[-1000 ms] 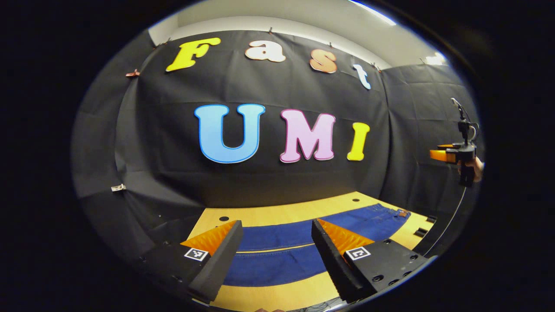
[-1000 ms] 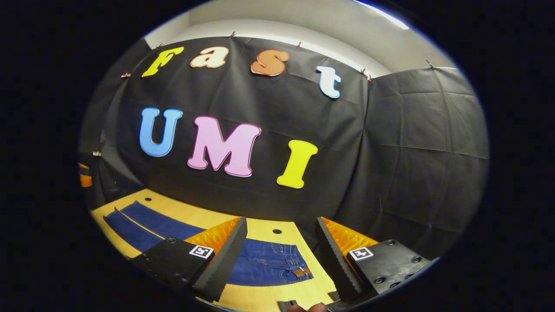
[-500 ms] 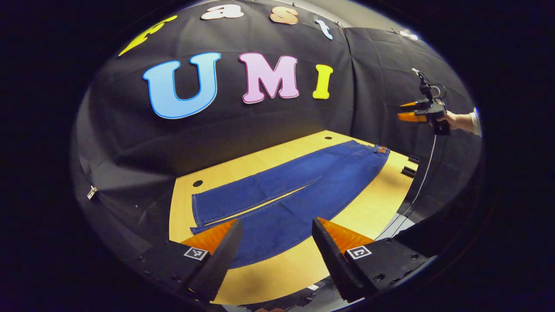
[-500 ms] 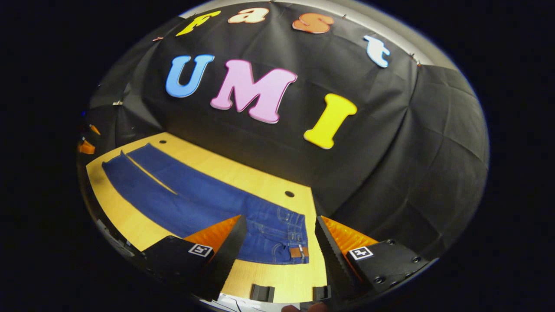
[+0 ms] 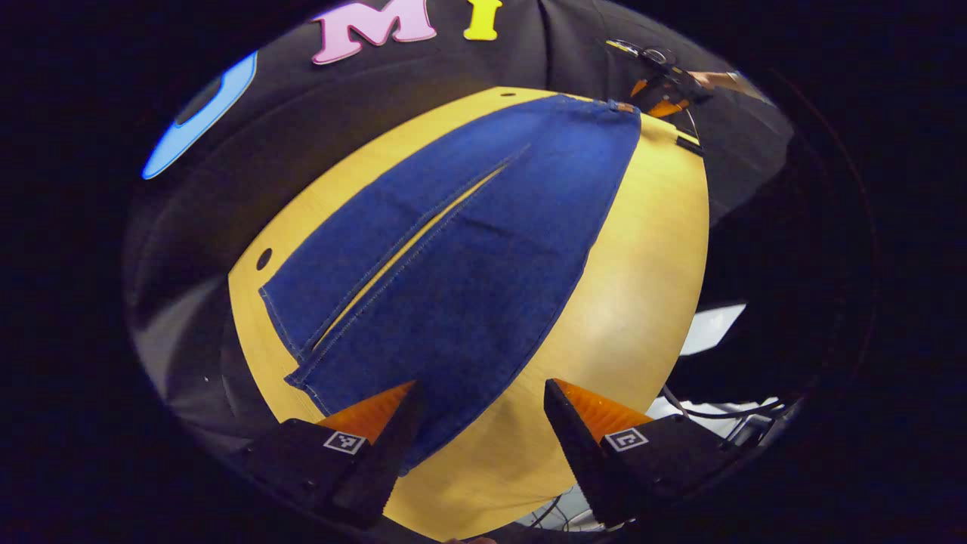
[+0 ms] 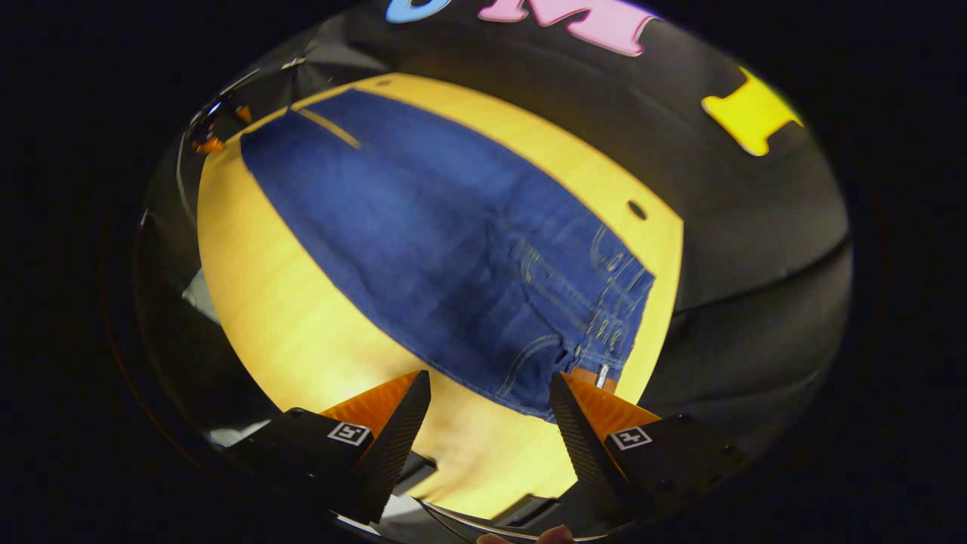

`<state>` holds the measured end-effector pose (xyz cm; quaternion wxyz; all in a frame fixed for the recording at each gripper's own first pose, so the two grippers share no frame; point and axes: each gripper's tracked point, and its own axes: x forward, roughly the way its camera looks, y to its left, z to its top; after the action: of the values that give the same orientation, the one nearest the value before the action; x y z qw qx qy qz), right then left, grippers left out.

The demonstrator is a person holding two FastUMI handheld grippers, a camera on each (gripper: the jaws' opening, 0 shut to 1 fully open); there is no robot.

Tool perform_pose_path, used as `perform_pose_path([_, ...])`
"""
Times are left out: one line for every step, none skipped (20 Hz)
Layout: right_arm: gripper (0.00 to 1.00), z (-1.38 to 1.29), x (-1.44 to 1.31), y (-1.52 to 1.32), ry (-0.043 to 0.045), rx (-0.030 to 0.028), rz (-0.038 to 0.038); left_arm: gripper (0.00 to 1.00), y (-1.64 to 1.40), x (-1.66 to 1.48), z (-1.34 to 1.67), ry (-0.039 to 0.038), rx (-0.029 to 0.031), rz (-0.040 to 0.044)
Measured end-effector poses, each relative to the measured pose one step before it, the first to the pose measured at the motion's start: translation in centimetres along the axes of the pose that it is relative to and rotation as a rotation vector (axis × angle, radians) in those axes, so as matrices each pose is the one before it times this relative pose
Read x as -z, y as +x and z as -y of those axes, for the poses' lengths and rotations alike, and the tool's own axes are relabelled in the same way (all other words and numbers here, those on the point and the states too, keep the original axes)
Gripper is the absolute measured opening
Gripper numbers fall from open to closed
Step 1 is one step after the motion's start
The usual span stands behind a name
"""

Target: Grasp the waist and the cuffs of the jeans and fold them to make the two legs overlap; first hold the waist and fold one-third of the jeans toward the cuffs, then hold the cuffs and fold the remaining one-third in the same direction to finish folding.

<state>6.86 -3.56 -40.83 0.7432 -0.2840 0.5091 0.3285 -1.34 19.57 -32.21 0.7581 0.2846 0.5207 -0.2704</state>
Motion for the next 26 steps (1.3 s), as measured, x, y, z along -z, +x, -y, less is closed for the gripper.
perform_pose_path([0.98, 0.682, 0.54, 0.967, -0.01747, -0.02115, -0.03822, 0.99, 0.706, 0.337, -0.533, 0.00534, 0.0154, -0.0334])
perform_pose_path([0.98, 0.353, 0.706, 1.271, 0.00031, -0.03236, -0.03937, 0.99, 0.601, 0.01, -0.316, 0.00407, 0.01334, -0.0268])
perform_pose_path([0.98, 0.192, 0.822, 0.943, -0.00665, -0.02661, -0.04855, 0.99, 0.578, -0.185, -0.355, 0.00269, 0.01276, -0.02])
perform_pose_path([0.98, 0.48, 0.798, 0.838, -0.03034, -0.01585, -0.05025, 0.99, 0.573, -0.01, -0.273, 0.00835, 0.01406, -0.02259])
perform_pose_path([0.98, -0.056, 0.755, 0.634, -0.03711, -0.02289, -0.0466, 0.99, 0.524, 0.233, -0.095, 0.00969, 0.011, -0.0231])
perform_pose_path([0.98, 0.034, 0.329, 0.74, -0.03556, -0.01368, -0.02915, 0.99, 0.535, 0.043, 0.204, 0.00769, 0.00338, -0.02821])
perform_pose_path([0.99, -0.172, -0.177, 0.235, -0.00111, -0.03031, -0.01433, 0.99, 0.676, 0.214, 0.618, -0.00206, 0.01834, -0.03133])
perform_pose_path([0.99, -0.019, -0.136, 0.034, 0.02369, -0.00482, -0.01296, 0.99, 0.382, 0.474, 0.763, -0.00741, 0.03437, -0.04079])
perform_pose_path([0.97, -0.252, 0.119, 0.739, 0.02578, -0.01212, -0.01324, 0.98, 0.428, -1.254, -0.139, 0.00795, 0.00207, 0.02471])
perform_pose_path([0.97, 0.245, -0.207, -0.411, 0.01514, -0.01434, -0.00444, 0.93, -0.464, 0.318, 0.016, -0.00164, 0.00261, -0.01345])
perform_pose_path([0.96, 0.08, 0.044, 0.55, 0.02542, -0.01916, -0.00817, 0.93, 0.101, 0.002, -0.147, 0.00494, 0.00358, -0.00646])
perform_pose_path([0.95, -0.19, 0.252, -0.016, 0.03666, -0.01968, -0.01861, 0.93, 0.01, 0.175, -0.221, -0.00273, -0.00078, -0.00764])
perform_pose_path([0.88, 0.394, -0.495, -0.102, 0.03866, 0.00059, 0.0075, 0.93, -0.016, -0.31, -0.159, -0.00192, -0.00095, -0.00174])
perform_pose_path([0.87, 0.4, -0.272, -0.051, 0.04538, 0.00546, -0.00405, 0.86, -0.025, -0.169, -0.441, -0.01476, -0.00536, 0.00296])
perform_pose_path([0.65, 0.674, -0.704, -0.067, 0.03663, 0.0123, 0.02502, 0.79, 0.275, -0.059, -1.045, -0.03537, -0.00952, 0.00223])
perform_pose_path([0.43, 0.737, -0.751, 0.122, 0.05192, 0.00404, 0.02882, 0.57, -0.283, -0.556, -0.674, -0.05635, -0.00877, 0.00806])
perform_pose_path([0.21, 0.15, -0.346, -0.017, 0.05552, 0.00588, 0.0269, 0.37, 0.021, -0.592, -0.78, -0.05277, -0.00984, 0.01463])
perform_pose_path([0.16, -0.438, 0.39, -0.145, 0.03725, 0.00774, 0.01164, 0.17, 0.192, -0.444, -0.223, -0.04174, 0.00753, -0.00655])
perform_pose_path([0.16, 0.065, -0.15, -0.076, 0.03089, 0.01295, 0.01587, 0.09, 0.19, -0.04, -0.138, -0.02404, 0.01841, -0.01702])
perform_pose_path([0.16, -0.009, 0.052, -0.063, 0.02015, 0.01471, 0.01082, 0.06, 0.001, -0.134, -0.117, -0.03388, 0.01628, -0.00757])
perform_pose_path([0.16, 0.02, -0.075, -0.165, 0.01734, 0.01717, 0.01985, 0.06, -0.022, 0.123, -0.097, -0.04244, 0.0143, -0.01279])
perform_pose_path([0.16, -0.032, 0.038, -0.179, 0.01156, 0.01585, 0.0219, 0.06, -0.927, -0.343, -0.071, -0.04474, 0.00412, 0.008])
perform_pose_path([0.16, -0.028, -0.15, -0.461, 0.01768, 0.01362, 0.03145, 0.06, -0.32, -0.704, -0.278, -0.02066, -0.0117, 0.0235])
perform_pose_path([0.16, 0.05, -0.416, -0.713, 0.01973, 0.00883, 0.0343, 0.06, -0.701, -0.366, -0.121, -0.00724, -0.00562, 0.02766])
perform_pose_path([0.16, -0.063, -0.727, -1.179, 0.04386, -0.0019, 0.04217, 0.06, -1.163, -0.579, -0.161, 0.00575, -0.00489, 0.02912])
perform_pose_path([0.16, 0.206, -1.152, -1.283, 0.0444, -0.00014, 0.05384, 0.06, -1.256, -0.583, -0.191, 0.00584, -0.00449, 0.02152])
